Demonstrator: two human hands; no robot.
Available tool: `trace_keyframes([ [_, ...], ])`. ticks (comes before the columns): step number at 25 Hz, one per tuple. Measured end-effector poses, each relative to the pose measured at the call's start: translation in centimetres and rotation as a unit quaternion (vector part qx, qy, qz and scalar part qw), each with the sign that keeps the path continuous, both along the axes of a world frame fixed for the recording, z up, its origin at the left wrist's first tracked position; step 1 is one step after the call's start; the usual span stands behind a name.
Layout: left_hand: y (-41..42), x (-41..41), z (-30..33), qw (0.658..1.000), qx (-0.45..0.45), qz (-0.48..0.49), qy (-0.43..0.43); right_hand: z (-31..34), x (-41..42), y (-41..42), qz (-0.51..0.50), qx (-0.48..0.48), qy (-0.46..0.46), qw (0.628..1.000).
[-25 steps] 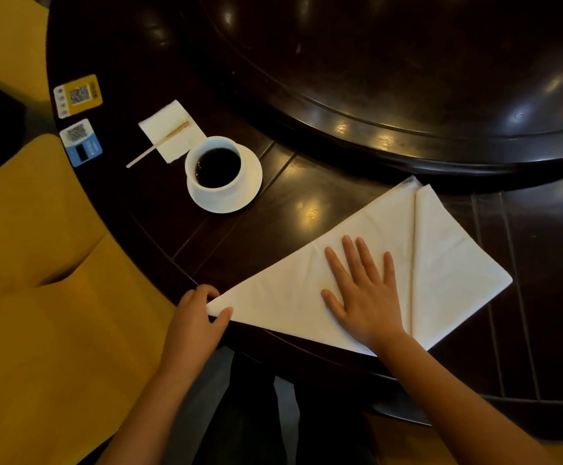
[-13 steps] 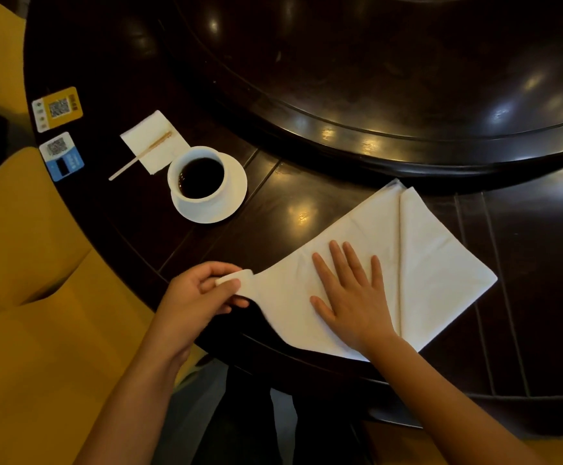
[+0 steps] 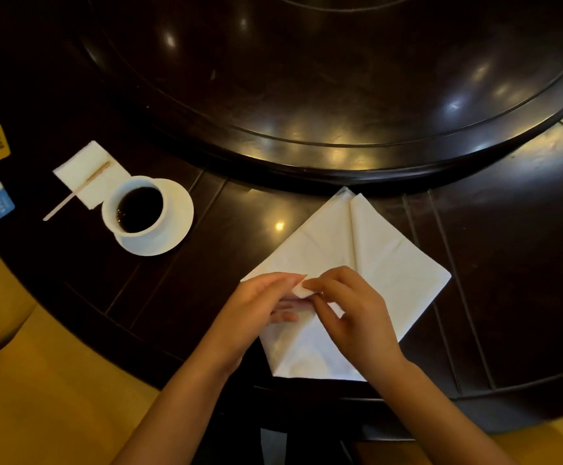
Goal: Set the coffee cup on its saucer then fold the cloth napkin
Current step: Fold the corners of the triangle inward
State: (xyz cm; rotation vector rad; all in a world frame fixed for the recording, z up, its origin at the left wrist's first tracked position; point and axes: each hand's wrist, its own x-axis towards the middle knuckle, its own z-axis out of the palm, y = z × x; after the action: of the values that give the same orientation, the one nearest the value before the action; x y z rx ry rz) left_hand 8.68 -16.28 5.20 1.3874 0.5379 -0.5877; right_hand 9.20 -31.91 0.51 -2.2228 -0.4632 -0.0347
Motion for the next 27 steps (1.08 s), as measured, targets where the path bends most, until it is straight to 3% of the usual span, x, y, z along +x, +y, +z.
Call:
trace_keyframes([
  [2,-0.8,0.3,-0.6,0.997,0.052,0.013,-0.058,0.6,2.0,-1.3,-0.043,0.071,0.111,0.990],
  [3,-1.1,0.3,-1.3,0.986,0.121,0.012,-0.112,0.6,3.5,-2.0,-0.062,0.082,0.157,0.982],
  [6,-1.6,0.7,-4.0,0.890,0.332,-0.065,-0.306,0.7,8.1,-3.8,-0.066,0.043,0.203,0.976],
  [8,-1.7,0.9,-6.0,0.824,0.388,-0.130,-0.393,0.6,10.6,-4.2,-0.057,0.009,0.204,0.977],
  [11,-2.6,1.3,-8.1,0.751,0.428,-0.198,-0.462,-0.6,13.4,-4.2,-0.044,-0.071,0.160,0.984],
  [15,-4.2,1.6,-10.3,0.681,0.516,-0.325,-0.406,-2.8,14.8,-3.7,-0.051,-0.175,0.029,0.983],
  [19,-4.6,1.2,-12.0,0.666,0.577,-0.343,-0.324,-3.7,13.6,-3.3,-0.083,-0.180,-0.070,0.978],
  [21,-4.9,1.1,-12.2,0.662,0.593,-0.334,-0.313,-4.3,12.5,-3.4,-0.030,-0.201,-0.132,0.970],
  [24,-5.4,1.4,-12.2,0.658,0.607,-0.327,-0.304,-5.7,11.6,-3.6,0.141,-0.322,-0.088,0.932],
  [27,-3.6,1.6,-12.3,0.661,0.611,-0.322,-0.292,-6.8,12.2,-3.9,0.163,-0.372,-0.026,0.913],
])
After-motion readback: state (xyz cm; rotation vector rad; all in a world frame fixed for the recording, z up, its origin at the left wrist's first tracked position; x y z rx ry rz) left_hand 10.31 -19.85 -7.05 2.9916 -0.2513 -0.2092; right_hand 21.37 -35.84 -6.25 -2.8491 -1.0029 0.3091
